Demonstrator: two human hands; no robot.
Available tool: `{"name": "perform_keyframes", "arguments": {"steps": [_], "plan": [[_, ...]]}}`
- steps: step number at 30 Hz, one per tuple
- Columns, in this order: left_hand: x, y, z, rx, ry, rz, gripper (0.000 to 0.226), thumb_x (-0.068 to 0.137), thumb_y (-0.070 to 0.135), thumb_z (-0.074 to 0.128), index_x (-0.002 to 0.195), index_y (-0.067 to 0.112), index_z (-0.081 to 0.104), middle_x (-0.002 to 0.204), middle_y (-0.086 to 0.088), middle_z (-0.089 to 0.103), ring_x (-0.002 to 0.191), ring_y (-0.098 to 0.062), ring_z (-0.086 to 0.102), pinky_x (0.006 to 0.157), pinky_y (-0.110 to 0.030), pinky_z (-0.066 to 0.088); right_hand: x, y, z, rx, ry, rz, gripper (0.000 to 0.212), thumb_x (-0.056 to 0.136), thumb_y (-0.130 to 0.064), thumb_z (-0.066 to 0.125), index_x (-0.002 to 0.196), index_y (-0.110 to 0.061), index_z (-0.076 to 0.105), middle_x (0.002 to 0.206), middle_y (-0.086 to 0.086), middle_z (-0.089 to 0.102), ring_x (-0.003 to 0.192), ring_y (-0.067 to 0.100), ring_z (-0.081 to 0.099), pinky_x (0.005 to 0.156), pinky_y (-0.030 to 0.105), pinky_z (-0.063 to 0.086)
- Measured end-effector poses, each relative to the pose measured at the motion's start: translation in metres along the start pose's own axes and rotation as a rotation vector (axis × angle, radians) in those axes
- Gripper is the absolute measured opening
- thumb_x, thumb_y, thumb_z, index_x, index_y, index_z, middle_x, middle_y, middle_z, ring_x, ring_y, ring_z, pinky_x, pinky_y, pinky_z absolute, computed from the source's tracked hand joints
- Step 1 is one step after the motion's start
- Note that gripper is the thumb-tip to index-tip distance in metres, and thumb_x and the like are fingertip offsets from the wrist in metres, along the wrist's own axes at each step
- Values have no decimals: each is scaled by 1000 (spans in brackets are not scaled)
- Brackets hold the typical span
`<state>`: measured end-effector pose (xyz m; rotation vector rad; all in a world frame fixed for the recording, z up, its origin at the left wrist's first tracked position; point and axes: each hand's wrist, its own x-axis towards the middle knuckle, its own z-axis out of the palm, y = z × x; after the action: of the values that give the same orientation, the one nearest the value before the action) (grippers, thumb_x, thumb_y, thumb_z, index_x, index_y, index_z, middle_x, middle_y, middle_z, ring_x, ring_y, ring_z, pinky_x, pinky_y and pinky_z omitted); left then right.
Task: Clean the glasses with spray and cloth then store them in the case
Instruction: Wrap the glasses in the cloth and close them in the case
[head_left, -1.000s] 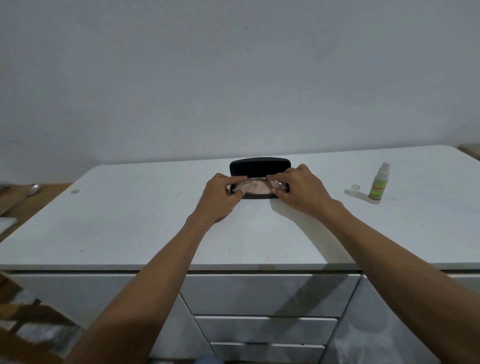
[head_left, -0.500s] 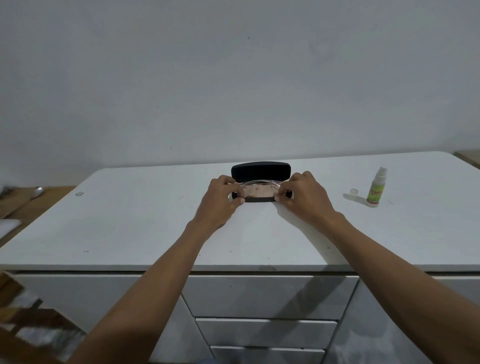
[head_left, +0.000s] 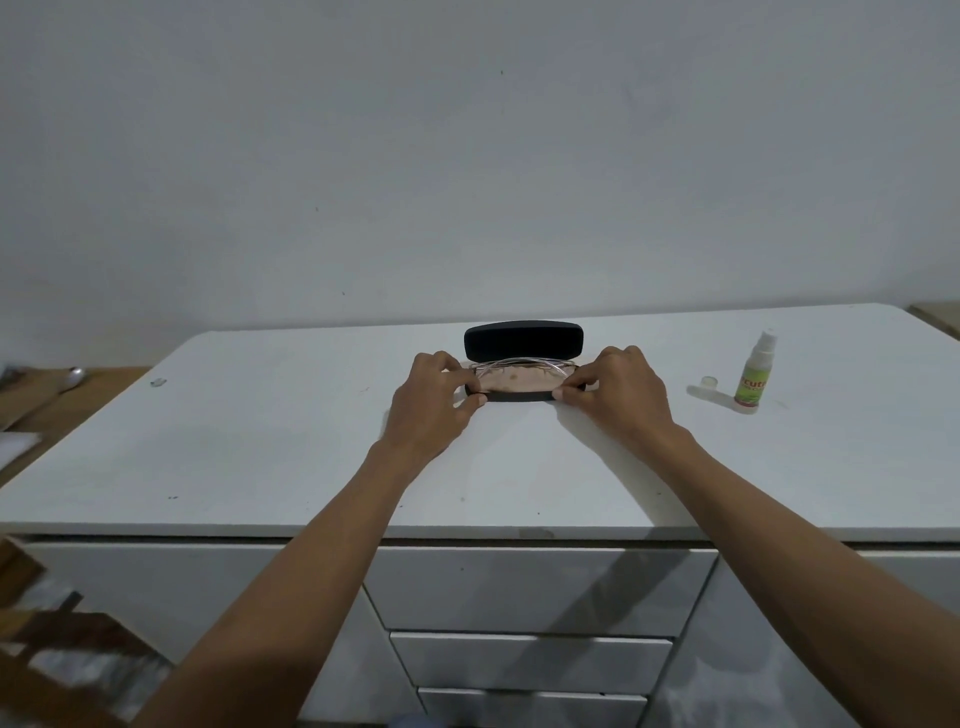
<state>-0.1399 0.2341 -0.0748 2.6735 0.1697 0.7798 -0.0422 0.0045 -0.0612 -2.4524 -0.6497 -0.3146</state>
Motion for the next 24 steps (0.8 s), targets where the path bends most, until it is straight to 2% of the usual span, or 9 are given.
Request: {"name": "perform_keyframes", "arguments": {"steps": [6, 8, 10, 13, 15, 17, 19, 22, 24], "plan": [[0, -4, 0, -106, 81, -40, 12, 88, 31, 74, 87, 20, 77, 104, 8, 64, 107, -13, 53, 74, -37, 52, 3, 4, -2, 176, 71, -13, 10, 86, -40, 75, 88, -33, 83, 88, -10, 69, 96, 22, 60, 72, 35, 48], [4, -6, -1, -138, 142, -111, 11, 87, 30, 72, 82, 21, 75, 101, 10, 65, 103, -13, 54, 77, -35, 51, 5, 2, -2, 223, 147, 17, 11, 86, -38, 74, 93, -32, 80, 88, -10, 68, 95, 22, 62, 74, 36, 50], [12, -6, -2, -220, 180, -201, 17, 89, 37, 70, 79, 23, 71, 96, 10, 67, 98, -13, 57, 77, -32, 48, 11, 0, -1, 317, 216, 68, 25, 88, -44, 72, 107, -29, 73, 97, -5, 69, 96, 21, 62, 79, 36, 50], [32, 2, -6, -489, 161, -359, 22, 91, 47, 67, 93, 26, 71, 84, 8, 70, 78, -13, 62, 68, -27, 47, 25, -7, -6, 527, 110, 190, 50, 91, -51, 68, 137, -34, 60, 112, -1, 65, 105, 15, 59, 90, 27, 44], [44, 9, -8, -630, 79, -442, 28, 94, 52, 63, 105, 28, 72, 78, 4, 67, 66, -13, 56, 60, -20, 43, 35, -10, -9, 585, -18, 242, 53, 94, -56, 62, 143, -38, 56, 112, 0, 67, 108, 13, 57, 94, 25, 39], [54, 11, -4, -650, -2, -456, 31, 95, 55, 59, 106, 30, 74, 81, 0, 66, 68, -13, 54, 63, -18, 43, 43, -11, -9, 572, -94, 240, 45, 96, -58, 57, 135, -36, 64, 115, -2, 70, 107, 14, 59, 93, 25, 39], [61, 9, -1, -662, -35, -457, 32, 93, 57, 59, 100, 31, 78, 87, 3, 69, 70, -15, 55, 69, -27, 45, 49, -8, -7, 576, -108, 226, 38, 96, -58, 56, 117, -31, 74, 118, -8, 71, 105, 15, 62, 90, 26, 43], [63, 6, -4, -750, -92, -486, 25, 92, 48, 65, 86, 27, 77, 83, 9, 67, 73, -18, 52, 69, -29, 39, 57, -2, -7, 629, -160, 210, 28, 94, -55, 62, 98, -29, 73, 108, -11, 71, 97, 16, 62, 81, 27, 46], [61, 5, -12, -823, -187, -490, 19, 95, 39, 67, 86, 24, 74, 85, 6, 64, 75, -18, 49, 68, -28, 36, 59, 2, -11, 649, -222, 196, 24, 94, -48, 67, 95, -25, 70, 103, -9, 70, 88, 17, 59, 76, 28, 45]]}}
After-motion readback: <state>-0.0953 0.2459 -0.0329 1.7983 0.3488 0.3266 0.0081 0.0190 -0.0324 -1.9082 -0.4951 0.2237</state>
